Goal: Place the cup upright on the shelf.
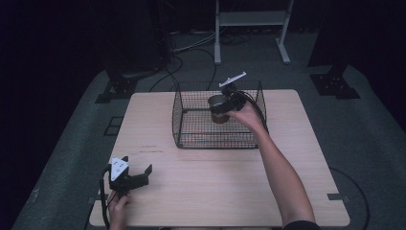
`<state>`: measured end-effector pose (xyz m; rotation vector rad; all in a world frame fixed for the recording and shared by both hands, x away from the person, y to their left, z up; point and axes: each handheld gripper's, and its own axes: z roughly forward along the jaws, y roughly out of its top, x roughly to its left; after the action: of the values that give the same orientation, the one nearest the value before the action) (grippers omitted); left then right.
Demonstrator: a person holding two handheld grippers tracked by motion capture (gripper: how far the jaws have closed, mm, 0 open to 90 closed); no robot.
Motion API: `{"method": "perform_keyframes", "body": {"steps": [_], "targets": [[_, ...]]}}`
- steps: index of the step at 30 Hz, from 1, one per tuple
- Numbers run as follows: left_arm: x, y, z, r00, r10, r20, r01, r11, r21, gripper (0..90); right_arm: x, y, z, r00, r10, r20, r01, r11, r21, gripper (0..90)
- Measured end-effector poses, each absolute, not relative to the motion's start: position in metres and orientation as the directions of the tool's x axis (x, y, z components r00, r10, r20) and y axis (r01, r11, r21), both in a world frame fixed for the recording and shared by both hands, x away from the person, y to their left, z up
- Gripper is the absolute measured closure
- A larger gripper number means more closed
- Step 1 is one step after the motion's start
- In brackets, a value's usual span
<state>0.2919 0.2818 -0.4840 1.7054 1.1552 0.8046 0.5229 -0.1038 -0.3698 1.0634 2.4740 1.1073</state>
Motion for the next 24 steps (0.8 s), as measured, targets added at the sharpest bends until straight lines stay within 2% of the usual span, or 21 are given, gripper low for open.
{"method": "perform_keyframes", "body": {"steps": [24], "targets": [[0.291,0.282,-0.484,0.355,0.934,0.027,0.339,-0.156,0.928,0.0,0.540,-0.109,-0.398,-0.676,0.728,0.117,0.593,0.443,0.672,16.7]]}}
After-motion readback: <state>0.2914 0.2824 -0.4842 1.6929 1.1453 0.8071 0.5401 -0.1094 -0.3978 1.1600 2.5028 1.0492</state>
